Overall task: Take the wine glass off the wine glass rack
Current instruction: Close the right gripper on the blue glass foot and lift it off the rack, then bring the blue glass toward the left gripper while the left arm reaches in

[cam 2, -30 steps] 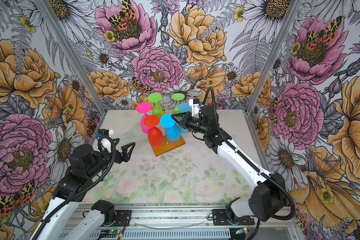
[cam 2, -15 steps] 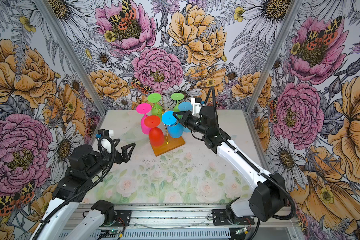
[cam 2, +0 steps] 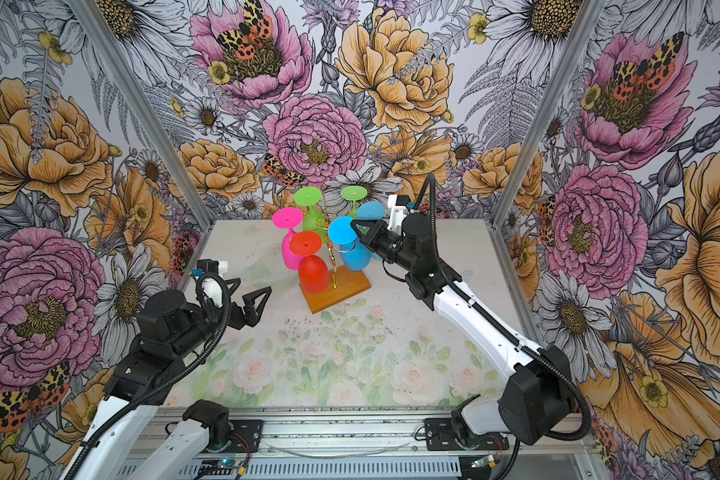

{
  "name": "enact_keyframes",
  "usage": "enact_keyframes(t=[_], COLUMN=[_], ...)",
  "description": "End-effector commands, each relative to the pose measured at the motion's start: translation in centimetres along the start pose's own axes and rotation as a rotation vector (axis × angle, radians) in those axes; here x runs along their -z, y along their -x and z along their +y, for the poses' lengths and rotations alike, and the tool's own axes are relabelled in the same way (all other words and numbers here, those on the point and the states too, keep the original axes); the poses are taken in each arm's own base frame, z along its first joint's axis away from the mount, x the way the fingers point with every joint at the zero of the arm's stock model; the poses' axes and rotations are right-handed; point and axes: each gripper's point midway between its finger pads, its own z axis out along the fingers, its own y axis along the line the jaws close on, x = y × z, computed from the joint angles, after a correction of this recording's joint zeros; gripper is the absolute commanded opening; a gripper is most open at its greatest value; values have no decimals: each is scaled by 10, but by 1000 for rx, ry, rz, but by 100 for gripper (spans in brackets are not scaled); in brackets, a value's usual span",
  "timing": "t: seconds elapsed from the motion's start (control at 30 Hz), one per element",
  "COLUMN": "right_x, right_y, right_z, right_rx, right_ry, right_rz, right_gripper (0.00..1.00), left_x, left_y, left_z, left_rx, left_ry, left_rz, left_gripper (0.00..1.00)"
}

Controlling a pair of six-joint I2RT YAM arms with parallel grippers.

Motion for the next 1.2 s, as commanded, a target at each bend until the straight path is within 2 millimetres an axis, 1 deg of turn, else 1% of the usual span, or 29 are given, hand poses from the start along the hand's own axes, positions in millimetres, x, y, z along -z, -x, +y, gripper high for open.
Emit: enact_keyframes(t=[0.0, 0.2, 0.37, 0.5, 0.6, 0.67, 0.7, 0.83, 0.9, 1.0, 1.1, 1.17], right_x=[13, 33, 45, 54, 61, 69, 73, 93, 102, 112, 116, 118], right_y=[12, 14, 12, 13, 6, -3, -8, -30, -42, -60, -78, -89], right_z=[16, 18, 17, 23, 26, 25, 25, 25, 23, 12, 9, 7], right_rx=[13, 4, -3, -5, 3, 15, 22, 65, 85, 113, 137, 172], right_ry=[41, 40, 37, 50, 48, 40, 39, 42, 39, 26, 52, 62], right_rz=[-66, -116, -122, -111, -74, -39, -22, 59, 98, 154, 221, 257], right_gripper=[0, 0, 0, 0, 0, 0, 0, 0, 0, 0, 0, 0], left_x=[7, 6, 4, 5, 7, 7, 7, 10, 14, 12, 4, -1], left_y=[10, 14, 19, 23, 25, 27, 25, 19, 16, 7, -2, -7], left_z=[-10, -11, -5, -11, -17, -21, -23, -42, -46, -51, -70, -90], left_rx=[5, 24, 56, 71, 117, 185, 217, 286, 326, 407, 489, 531], left_ry=[-40, -43, -2, -36, -58, -73, -84, -156, -165, -183, -280, -370], left_rz=[-22, -23, -30, -30, -36, -41, -33, -15, -16, -7, 29, 43], left_gripper=[99, 99, 99, 99, 99, 98, 98, 97, 97, 96, 95, 94])
